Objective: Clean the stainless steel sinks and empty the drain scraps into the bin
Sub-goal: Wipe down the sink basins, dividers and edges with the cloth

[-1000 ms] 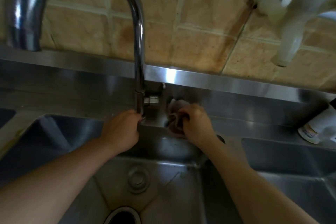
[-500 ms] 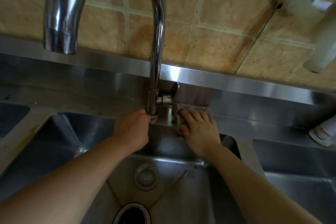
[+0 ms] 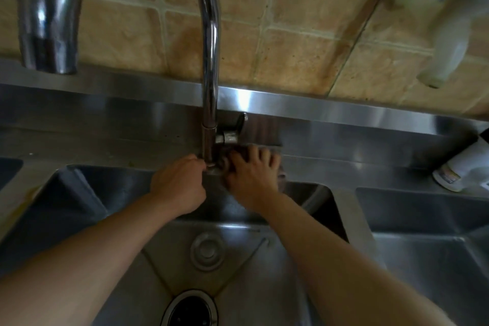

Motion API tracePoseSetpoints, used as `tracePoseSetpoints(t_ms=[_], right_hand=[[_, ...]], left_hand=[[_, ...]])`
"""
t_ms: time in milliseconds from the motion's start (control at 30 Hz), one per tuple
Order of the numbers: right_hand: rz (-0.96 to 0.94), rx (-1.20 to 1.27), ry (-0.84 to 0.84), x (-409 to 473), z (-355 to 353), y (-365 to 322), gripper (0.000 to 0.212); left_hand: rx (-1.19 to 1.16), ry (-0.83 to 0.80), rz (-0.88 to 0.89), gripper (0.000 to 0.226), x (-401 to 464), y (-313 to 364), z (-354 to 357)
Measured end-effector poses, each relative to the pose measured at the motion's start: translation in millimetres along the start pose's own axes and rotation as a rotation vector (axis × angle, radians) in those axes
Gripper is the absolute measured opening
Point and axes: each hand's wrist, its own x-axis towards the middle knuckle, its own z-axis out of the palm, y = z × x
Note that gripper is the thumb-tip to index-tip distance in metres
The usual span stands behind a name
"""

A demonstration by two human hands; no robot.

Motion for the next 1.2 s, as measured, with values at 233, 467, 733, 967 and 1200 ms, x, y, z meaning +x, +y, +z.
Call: tracePoseSetpoints(t_ms=[233, 467, 733, 967, 1200], right_hand=[[-0.103, -0.023, 0.054, -5, 8, 54, 0.073], [0.217, 0.098, 0.072, -45, -3, 175, 0.057], [0.621, 0.145, 0.108, -74, -11, 300, 0.047], [0.834, 0.220, 0.215, -65, -3, 311, 0.046], [0.485, 0.157, 0.037, -68, -2, 245, 0.050]], left_hand=[[0.043, 0.140, 0.035, 0.030, 2, 44, 14], [0.183, 0.056, 0.114, 0.054, 20, 100, 46], [0.225, 0.153, 0.059, 0.039, 25, 117, 52], [0.235, 0.194, 0.077, 0.039, 27, 119, 62], [0.190, 0.158, 0.093, 0.043, 25, 117, 58]])
